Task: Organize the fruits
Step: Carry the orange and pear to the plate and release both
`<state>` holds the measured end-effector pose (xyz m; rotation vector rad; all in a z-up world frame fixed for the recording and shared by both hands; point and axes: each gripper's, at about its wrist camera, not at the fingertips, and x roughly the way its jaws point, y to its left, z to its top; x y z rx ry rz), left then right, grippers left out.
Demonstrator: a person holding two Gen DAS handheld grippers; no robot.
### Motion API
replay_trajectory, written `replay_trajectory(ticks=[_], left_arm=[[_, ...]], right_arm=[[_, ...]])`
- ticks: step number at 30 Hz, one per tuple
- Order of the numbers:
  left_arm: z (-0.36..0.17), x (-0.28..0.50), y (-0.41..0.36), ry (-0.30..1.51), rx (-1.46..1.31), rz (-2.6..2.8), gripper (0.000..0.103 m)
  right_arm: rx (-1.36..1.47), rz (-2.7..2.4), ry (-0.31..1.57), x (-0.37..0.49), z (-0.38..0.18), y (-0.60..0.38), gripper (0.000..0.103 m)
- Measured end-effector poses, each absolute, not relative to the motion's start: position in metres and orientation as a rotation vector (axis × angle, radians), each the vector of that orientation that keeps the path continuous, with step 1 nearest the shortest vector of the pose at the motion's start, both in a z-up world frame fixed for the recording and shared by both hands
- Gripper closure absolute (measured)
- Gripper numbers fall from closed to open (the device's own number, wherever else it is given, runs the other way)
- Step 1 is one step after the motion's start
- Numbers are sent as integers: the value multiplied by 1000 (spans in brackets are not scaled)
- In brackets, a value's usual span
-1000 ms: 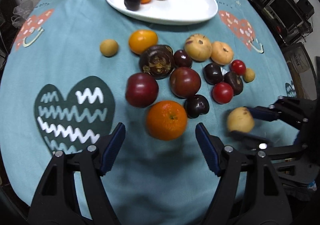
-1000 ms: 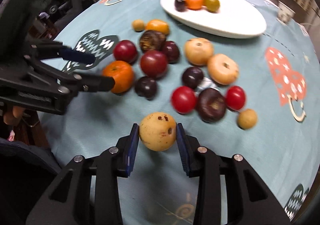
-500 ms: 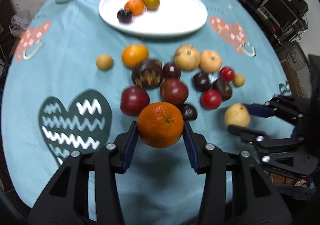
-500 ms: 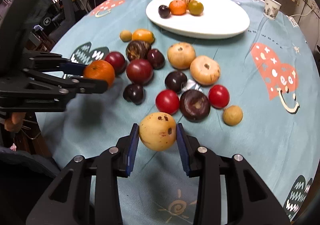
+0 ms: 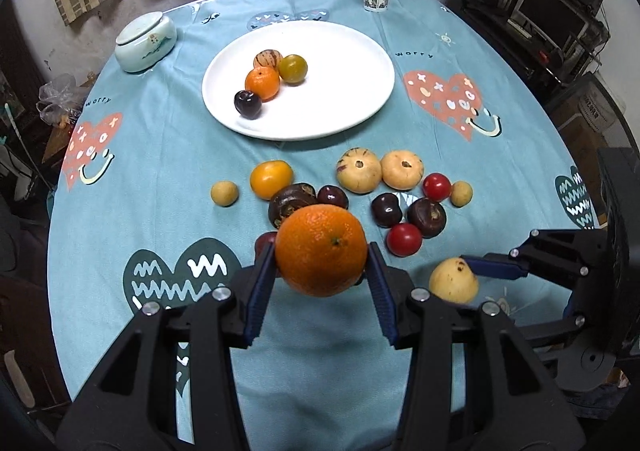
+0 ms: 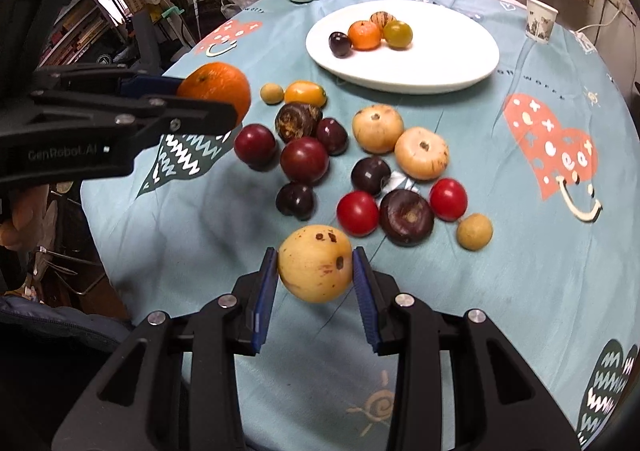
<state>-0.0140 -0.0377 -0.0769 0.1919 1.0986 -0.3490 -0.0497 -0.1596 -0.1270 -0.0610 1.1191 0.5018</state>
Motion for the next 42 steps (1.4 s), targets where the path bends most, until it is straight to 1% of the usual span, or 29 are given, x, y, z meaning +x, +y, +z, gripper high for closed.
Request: replay_trajectory(ticks=[17,42], left_arm=[[-81,-7,-39,1109,207,-336,57],[-111,-3,-13,1197,143,-307,57]], right_arm=[[-69,516,1148,-50,-135,-152,65],[-60,497,1201,-47,-149,-154,65]])
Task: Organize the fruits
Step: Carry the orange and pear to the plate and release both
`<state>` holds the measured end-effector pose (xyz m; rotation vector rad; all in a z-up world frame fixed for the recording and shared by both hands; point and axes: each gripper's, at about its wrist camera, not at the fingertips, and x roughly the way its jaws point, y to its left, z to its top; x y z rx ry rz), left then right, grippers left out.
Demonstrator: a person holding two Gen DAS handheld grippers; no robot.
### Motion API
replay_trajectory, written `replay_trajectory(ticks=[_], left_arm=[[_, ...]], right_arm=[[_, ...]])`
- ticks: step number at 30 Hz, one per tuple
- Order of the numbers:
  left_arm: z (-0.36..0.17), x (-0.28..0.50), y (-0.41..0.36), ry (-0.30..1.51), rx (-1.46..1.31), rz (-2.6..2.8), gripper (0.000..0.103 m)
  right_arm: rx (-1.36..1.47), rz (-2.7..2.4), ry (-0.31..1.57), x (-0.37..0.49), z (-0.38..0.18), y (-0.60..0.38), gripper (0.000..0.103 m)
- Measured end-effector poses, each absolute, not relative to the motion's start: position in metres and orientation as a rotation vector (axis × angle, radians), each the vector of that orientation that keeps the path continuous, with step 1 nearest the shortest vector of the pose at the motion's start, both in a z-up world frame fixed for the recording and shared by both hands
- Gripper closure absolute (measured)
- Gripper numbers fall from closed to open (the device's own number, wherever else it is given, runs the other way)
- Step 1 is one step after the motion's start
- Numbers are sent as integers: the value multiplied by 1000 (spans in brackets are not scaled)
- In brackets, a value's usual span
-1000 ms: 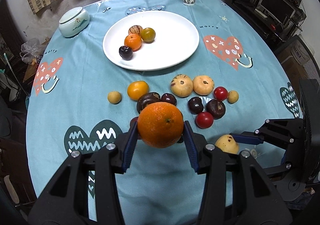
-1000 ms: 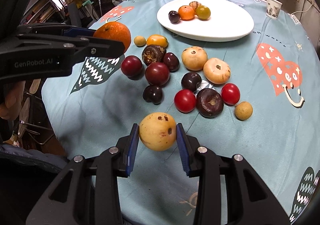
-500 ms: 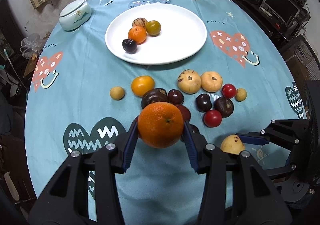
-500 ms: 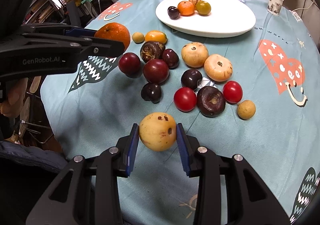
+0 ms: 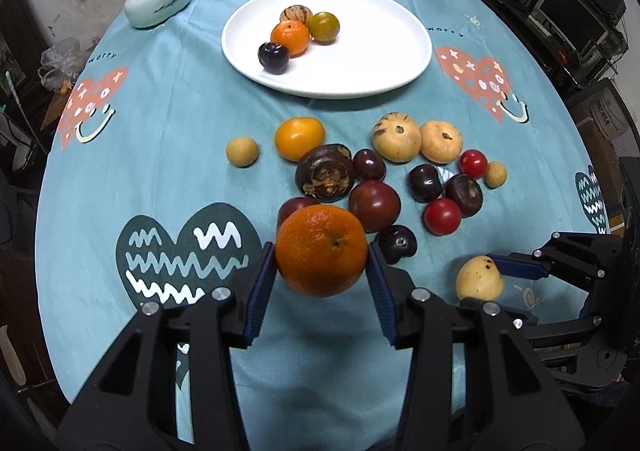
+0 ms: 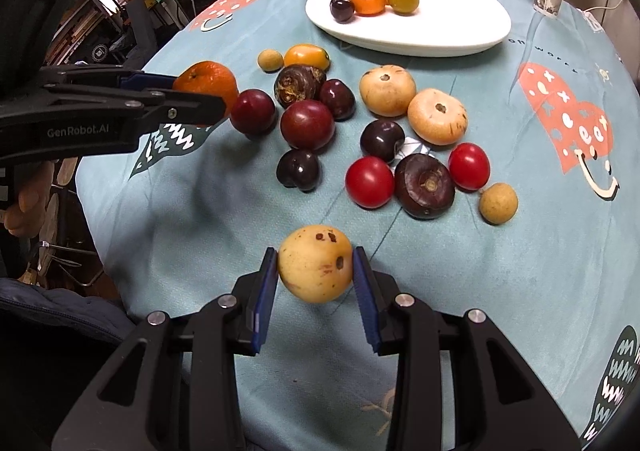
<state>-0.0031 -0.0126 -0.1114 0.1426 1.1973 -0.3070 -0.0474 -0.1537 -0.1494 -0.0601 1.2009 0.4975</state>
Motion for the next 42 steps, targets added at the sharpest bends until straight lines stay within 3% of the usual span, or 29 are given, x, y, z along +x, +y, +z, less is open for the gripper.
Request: replay_trajectory(ticks=[14,25,28,30,35,36,37,42], left_arm=[[-79,94,-56,1099,83,-321,57],[-123,173,-80,1176,125,-217,56],[-127,182,-77,1171,118,-218,50],[-125,183,-77,1157,119,-228,41],[-119,183,-66,1155,92,-212,40],[-118,182,-63,1157,84,-205,40],[-116,181,-60,1158,77,-201,40],[-97,156,-43,1118,72,-210,36]], right_arm=[[-12,318,926,53,-81,-190,65],[-34,243,978,161,-108,-194,65],[-31,248,1014,177,-118,-196,65],[-28,256,1023,182,-122,-198,64],[-2,259,1011,182,-121,-205,60],[11,272,1010,180,-119,-207,56],[11,273,1010,179,-117,-206,41],[-23,288,980,154,-95,-212,41]])
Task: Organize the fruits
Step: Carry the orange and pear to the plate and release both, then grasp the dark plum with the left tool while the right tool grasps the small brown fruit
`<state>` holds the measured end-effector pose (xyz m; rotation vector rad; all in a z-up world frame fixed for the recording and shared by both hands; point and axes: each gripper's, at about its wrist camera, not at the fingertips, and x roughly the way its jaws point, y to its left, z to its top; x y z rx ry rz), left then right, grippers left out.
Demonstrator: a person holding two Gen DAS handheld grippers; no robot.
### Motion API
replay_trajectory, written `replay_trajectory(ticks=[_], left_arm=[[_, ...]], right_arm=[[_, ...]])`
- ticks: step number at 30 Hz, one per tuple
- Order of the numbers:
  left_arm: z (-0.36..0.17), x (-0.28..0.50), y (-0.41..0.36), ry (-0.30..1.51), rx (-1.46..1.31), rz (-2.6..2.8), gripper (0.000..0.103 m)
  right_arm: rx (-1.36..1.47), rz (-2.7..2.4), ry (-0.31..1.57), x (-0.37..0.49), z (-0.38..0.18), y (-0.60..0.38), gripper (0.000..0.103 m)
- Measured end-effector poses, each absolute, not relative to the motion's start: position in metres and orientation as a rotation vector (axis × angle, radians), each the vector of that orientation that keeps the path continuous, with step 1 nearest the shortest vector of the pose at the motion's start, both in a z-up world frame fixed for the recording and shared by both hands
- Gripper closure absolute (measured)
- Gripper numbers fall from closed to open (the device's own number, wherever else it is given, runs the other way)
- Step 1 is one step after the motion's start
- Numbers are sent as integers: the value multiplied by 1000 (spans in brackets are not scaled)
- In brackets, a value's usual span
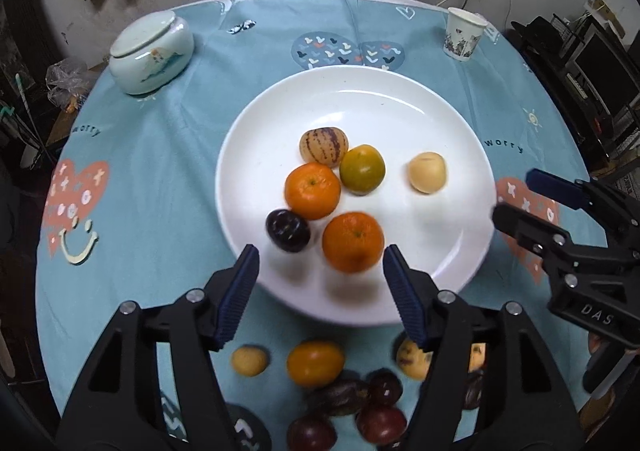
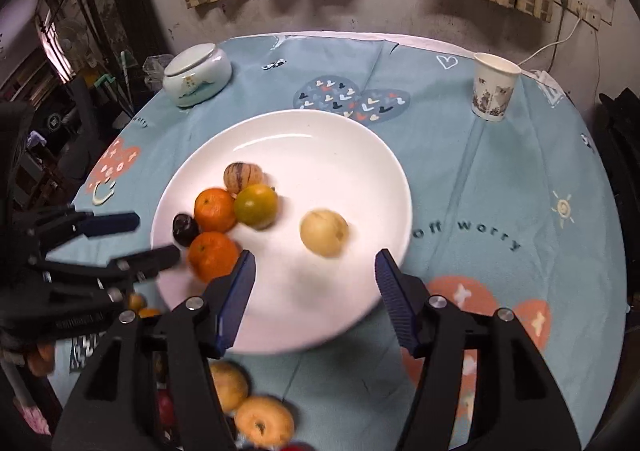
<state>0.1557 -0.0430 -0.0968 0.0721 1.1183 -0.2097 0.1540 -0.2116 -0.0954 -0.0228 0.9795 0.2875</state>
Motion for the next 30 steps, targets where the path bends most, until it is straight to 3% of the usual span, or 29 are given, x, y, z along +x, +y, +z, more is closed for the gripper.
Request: replay_trajectory(ticks=[11,19,21,25,30], left_arm=[[-83,76,-2,1115,34,-226,29],[-87,43,18,1141,20,-188,29],[-87,37,22,1147,16,-184,29],[-95,21,17,1181,32,-215,29],[-119,-3,-27,1242,111,-364,28]], right_arm=[[-185,358,1131,11,-142,-249,41],[-175,331,1167,8,-170,-249,46],[-178,349,1165,11,-172,-244,49],[-233,378,1178,16,-176,-235,74],[-193,364,1166,9,-166,-243,74]])
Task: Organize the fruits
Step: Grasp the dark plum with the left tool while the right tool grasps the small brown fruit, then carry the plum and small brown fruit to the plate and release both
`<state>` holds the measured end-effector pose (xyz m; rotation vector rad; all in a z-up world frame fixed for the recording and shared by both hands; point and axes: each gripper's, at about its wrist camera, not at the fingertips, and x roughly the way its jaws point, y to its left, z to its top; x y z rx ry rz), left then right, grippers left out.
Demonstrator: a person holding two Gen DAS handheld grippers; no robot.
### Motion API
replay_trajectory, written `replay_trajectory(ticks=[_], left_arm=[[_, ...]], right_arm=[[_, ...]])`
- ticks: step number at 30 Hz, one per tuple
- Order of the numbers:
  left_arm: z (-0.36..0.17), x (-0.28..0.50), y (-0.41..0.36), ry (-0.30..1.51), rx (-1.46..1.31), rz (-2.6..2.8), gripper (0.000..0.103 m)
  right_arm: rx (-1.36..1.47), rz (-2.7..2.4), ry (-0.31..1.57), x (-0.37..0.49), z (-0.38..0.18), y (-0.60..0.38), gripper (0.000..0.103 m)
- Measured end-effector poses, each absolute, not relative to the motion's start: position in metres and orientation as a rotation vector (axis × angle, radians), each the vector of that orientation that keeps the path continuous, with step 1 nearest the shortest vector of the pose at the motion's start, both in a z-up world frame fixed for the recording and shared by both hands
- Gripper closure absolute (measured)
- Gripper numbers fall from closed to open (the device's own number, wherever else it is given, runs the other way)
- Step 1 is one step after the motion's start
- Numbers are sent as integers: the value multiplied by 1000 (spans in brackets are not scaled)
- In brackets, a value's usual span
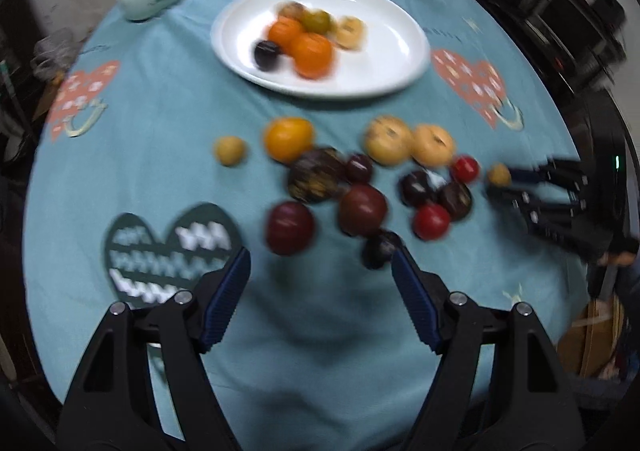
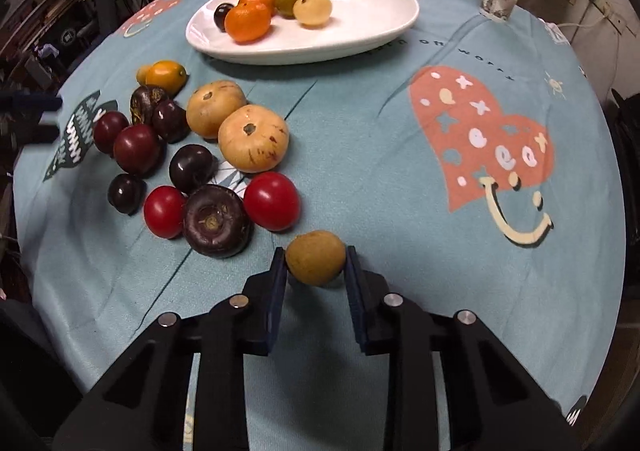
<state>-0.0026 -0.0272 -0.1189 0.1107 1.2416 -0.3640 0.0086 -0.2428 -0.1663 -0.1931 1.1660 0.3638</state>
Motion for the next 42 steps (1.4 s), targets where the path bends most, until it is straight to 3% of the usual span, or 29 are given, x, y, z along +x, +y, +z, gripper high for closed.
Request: replay_trajectory(ticks=[4,8,14,17,19,30,37,42], left_arm=[[-141,-3,-50,1280,136,-388,29],[-155,8,-52,1308,98,-351,38],[-169,15,-63,1336,84,-344,38],[-177,21,-64,1367,75,-343,51],[-175,19,-66,1366,67,-377,71],[-115,14,-53,1234,80,-390,73],[-49,75,-53,1051,72,-359,72],[-48,139,-66,1033,50,-303,72]], right_arm=[[-176,356,1159,1,-162,-248,74],[-163,368,1156,-8,-158,-250,74],[-164,389,1165,-17,-160,-247,74],[-167,395,1167,-19,-161,-246,74],[-169,399,1166,-19,-160,-245,74],[-162,438,1122,-16,-147,-233,74],[-179,462,991,25,-102,-217,74],[-151,421,875,87,-66,-207,74]])
